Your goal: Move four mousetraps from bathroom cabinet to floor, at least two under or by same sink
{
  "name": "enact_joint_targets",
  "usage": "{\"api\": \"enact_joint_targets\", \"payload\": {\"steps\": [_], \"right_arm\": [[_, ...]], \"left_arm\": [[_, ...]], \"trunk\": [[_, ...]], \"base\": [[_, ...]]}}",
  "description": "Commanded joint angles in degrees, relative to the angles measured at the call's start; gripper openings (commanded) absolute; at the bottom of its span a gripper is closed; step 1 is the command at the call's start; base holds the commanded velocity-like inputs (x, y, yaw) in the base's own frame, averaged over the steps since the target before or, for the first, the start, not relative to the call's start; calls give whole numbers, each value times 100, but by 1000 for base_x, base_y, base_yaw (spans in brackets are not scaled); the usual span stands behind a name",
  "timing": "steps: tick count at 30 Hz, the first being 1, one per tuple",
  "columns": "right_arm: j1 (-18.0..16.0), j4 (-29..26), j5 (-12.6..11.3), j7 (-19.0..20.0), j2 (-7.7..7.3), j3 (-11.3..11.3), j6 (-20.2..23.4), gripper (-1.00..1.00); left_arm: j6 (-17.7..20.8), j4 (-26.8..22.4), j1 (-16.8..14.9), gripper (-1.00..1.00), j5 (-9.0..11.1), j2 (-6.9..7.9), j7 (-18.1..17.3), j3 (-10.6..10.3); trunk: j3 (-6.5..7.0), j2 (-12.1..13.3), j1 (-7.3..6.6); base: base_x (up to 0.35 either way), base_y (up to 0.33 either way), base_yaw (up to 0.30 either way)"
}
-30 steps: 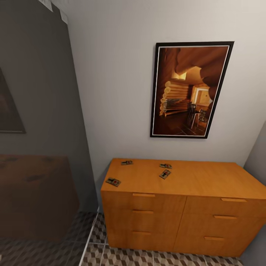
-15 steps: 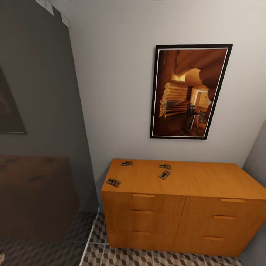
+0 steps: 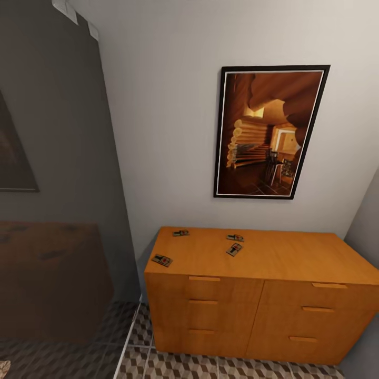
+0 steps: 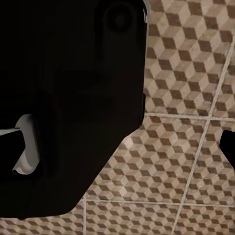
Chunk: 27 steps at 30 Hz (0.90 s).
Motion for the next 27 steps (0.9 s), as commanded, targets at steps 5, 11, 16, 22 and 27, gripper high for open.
{"api": "enact_joint_targets", "payload": {"steps": [5, 11, 16, 22, 27], "right_arm": [[1, 3, 6, 4, -1, 3, -17, 100], [1, 3, 6, 15, -2, 3, -19, 100], [1, 2, 6, 19, -2, 3, -21, 100], [3, 4, 6, 24, -2, 3, -22, 100], [1, 4, 6, 28, -2, 3, -30, 100]], "left_arm": [[-24, 5, -1, 100, 8, 0, 1, 1], [-26, 5, -1, 100, 9, 1, 1, 1], [-27, 5, -1, 100, 10, 1, 1, 1], [-27, 5, -1, 100, 11, 1, 1, 1], [-27, 5, -1, 100, 11, 1, 1, 1]], "trunk": [[-1, -3, 2], [-1, -3, 2], [-1, -3, 2], [-1, -3, 2], [-1, -3, 2]], "base": [[0, 0, 0], [0, 0, 0], [0, 0, 0], [0, 0, 0], [0, 0, 0]]}}
